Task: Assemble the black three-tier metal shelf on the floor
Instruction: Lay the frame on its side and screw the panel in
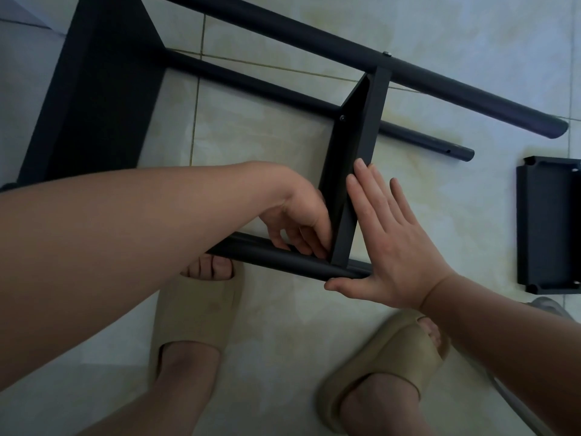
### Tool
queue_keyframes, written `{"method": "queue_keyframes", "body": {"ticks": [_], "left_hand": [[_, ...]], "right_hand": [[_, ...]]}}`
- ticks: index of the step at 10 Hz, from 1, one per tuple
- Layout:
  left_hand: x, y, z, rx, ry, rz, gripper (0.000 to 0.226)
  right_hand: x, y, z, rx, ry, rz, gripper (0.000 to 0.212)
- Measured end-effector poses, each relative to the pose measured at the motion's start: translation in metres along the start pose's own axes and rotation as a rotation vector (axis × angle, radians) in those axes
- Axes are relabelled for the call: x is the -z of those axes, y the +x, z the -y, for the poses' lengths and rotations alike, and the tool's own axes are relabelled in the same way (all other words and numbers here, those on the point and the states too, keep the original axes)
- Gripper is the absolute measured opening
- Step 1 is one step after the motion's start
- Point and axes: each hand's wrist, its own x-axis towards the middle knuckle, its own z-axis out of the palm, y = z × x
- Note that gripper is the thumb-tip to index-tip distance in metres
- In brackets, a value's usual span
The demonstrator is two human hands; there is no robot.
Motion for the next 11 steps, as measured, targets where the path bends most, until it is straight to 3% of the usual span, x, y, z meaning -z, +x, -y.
{"method": "queue_keyframes", "body": {"ticks": [4,11], "left_hand": [[0.0018,-0.0023,0.0033,-0.019,-0.064,0.095,0.014],[-0.0013,0.0002,0.0036,-0.018,-0.091,0.056,0.011]], "right_hand": [[-0.0007,-0.0001,-0.0004,0.001,0.002,0.001,0.126],[-0.0011,0.0002,-0.0003,0.002,0.012,-0.01,0.126]]}}
